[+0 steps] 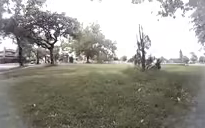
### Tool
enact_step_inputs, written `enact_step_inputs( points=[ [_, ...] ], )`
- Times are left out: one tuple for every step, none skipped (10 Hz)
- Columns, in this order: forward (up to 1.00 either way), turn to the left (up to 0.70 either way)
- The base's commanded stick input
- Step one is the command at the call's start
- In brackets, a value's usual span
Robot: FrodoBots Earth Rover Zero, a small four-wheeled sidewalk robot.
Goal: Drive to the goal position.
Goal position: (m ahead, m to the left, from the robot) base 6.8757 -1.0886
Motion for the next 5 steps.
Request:
enact_step_inputs(
  points=[
    [0.0,-0.5],
    [0.0,-0.5],
    [0.0,-0.5],
    [0.0,-0.5],
    [0.0,-0.5]
  ],
)
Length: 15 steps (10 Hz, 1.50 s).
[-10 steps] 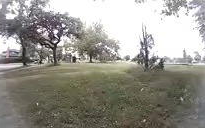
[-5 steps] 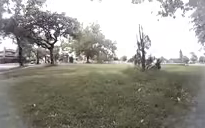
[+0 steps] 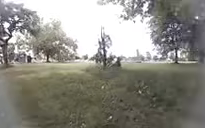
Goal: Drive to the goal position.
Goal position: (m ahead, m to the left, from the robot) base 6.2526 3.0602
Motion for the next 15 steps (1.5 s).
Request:
enact_step_inputs(
  points=[
    [0.0,-0.5],
    [0.0,-0.5],
    [0.0,-0.5],
    [0.0,-0.5],
    [0.0,-0.5],
    [0.0,-0.2],
    [0.0,0.0],
    [0.0,0.0],
    [0.0,0.0],
    [0.19,0.0],
    [0.45,0.0],
    [0.5,0.0],
    [0.5,0.0],
    [0.5,0.15],
    [0.5,0.3]
  ],
)
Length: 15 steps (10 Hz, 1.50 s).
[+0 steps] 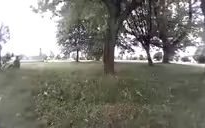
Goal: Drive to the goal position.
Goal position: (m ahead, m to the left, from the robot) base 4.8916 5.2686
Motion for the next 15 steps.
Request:
enact_step_inputs(
  points=[
    [0.5,0.44],
    [0.5,0.5],
    [0.5,0.5],
    [0.5,0.5],
    [0.5,0.5],
    [0.5,0.5],
    [0.5,0.5],
    [0.5,0.5],
    [0.5,0.5],
    [0.5,0.5],
    [0.5,0.5],
    [0.5,0.5],
    [0.5,0.31],
    [0.5,0.0],
    [0.5,0.0]
  ],
)
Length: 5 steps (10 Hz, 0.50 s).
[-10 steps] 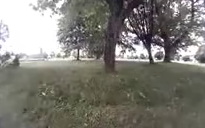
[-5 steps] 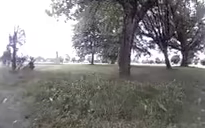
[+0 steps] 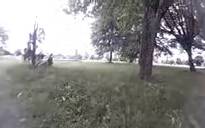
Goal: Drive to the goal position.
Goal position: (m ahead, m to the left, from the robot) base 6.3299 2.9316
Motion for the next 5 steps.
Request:
enact_step_inputs(
  points=[
    [0.5,0.0],
    [0.5,0.0],
    [0.5,0.0],
    [0.5,0.0],
    [0.5,0.0]
  ],
)
